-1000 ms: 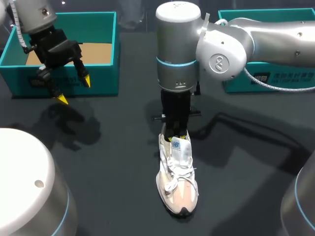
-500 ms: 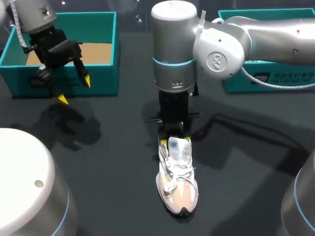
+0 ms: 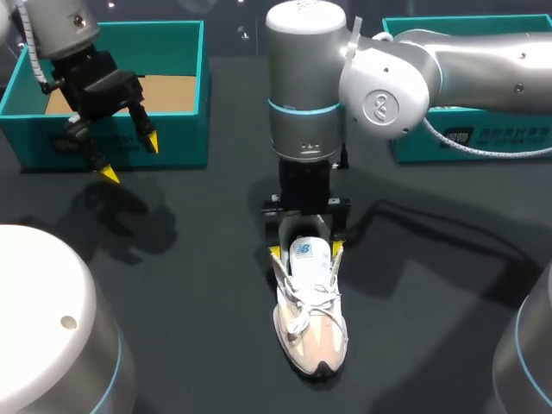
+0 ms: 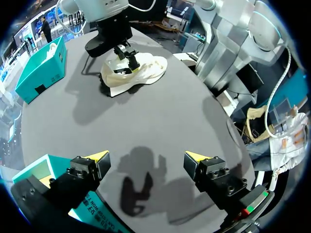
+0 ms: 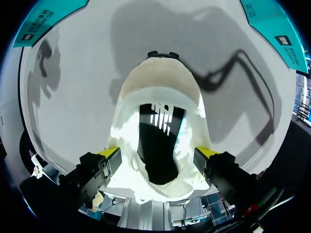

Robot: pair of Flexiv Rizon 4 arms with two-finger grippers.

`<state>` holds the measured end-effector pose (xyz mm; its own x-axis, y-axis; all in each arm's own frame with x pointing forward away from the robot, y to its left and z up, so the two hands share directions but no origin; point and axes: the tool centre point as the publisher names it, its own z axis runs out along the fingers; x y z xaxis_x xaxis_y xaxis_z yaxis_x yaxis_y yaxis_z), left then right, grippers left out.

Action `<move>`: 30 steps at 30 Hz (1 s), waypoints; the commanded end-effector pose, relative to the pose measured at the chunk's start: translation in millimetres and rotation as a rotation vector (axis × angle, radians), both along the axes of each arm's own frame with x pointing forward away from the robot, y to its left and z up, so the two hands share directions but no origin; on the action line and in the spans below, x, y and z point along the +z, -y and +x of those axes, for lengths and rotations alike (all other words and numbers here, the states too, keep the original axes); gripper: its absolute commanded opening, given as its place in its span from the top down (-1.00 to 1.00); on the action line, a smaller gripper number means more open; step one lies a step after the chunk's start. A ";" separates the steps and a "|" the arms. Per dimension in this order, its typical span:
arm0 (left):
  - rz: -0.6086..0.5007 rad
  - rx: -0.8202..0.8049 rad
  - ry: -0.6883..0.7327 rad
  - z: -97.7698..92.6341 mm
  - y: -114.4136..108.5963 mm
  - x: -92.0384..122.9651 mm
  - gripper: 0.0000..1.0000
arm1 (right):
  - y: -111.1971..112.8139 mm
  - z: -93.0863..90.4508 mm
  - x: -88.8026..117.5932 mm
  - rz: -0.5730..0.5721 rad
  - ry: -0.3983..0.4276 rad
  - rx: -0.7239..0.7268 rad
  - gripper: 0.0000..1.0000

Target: Take the shoe out of the shoebox, open the shoe tongue, remove and reinsert the insole, then place the shoe into the shoebox

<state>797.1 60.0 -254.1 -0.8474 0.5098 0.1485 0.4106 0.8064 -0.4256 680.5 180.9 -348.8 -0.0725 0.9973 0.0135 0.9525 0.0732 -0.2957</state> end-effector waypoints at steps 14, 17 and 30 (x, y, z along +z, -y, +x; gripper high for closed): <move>0.002 0.000 0.002 -0.6 -0.3 0.0 -1.00 | 0.8 -10.6 10.2 -0.020 0.051 -0.037 -1.00; 0.002 0.000 0.002 -0.6 -0.3 0.0 -1.00 | 2.0 -11.1 10.9 -0.016 0.053 -0.040 -1.00; 0.002 0.000 0.002 -0.6 -0.3 0.0 -1.00 | 3.6 -6.0 10.0 0.011 0.084 -0.007 -0.75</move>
